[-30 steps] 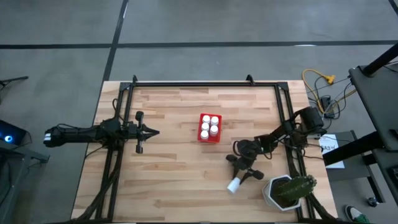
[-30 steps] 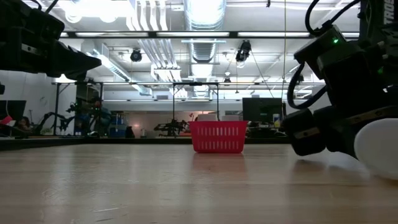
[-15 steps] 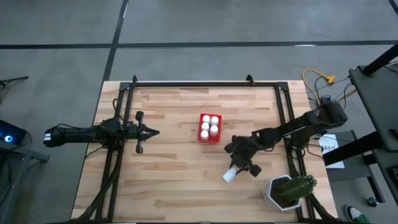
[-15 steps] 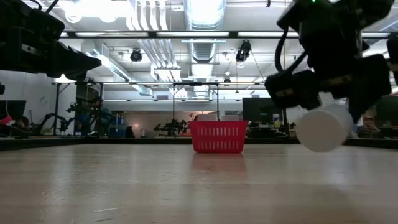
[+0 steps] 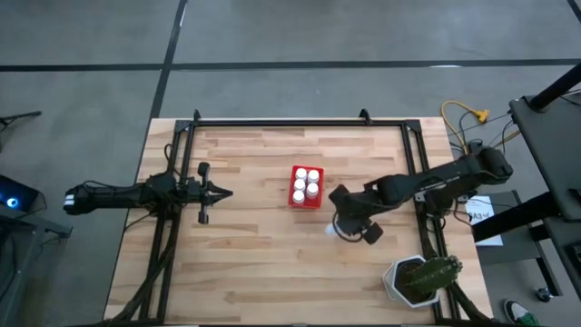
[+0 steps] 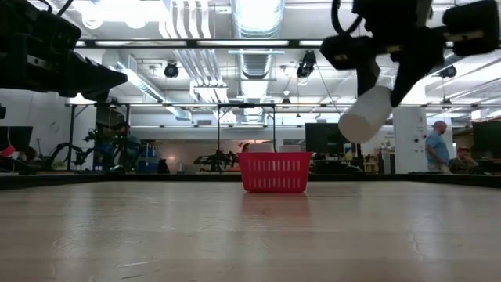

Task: Pick and place pill bottles into a basket
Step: Put the white medicine bottle into the red bin

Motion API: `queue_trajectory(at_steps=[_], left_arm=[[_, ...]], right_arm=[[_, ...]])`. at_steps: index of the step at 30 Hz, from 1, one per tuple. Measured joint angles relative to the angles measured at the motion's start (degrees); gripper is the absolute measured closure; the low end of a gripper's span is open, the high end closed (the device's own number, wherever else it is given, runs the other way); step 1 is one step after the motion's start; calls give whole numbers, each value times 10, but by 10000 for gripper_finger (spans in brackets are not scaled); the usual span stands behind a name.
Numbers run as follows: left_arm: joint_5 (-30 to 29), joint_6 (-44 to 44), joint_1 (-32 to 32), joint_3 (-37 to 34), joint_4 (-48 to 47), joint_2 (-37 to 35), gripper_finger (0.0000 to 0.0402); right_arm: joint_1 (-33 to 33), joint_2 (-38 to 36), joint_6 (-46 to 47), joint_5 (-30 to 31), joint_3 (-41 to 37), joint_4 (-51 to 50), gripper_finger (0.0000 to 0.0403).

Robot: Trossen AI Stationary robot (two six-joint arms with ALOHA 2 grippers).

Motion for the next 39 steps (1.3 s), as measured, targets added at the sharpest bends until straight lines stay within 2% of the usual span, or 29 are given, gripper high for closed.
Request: queue_trajectory(at_steps=[6,14,19,26,39], left_arm=[[0,0,0,0,-1,0,400],[0,0,0,0,0,1,400],[0,0,0,0,-1,1,400],[0,0,0,0,0,1,400],[0,0,0,0,0,0,400]], right_arm=[[8,49,-28,100,93,-110,257],[30,155,-84,214,192,-209,257],[41,212,-118,278,237,-235,257],[44,240,-164,307,284,-259,257],[37,238,-277,300,312,-271,257]])
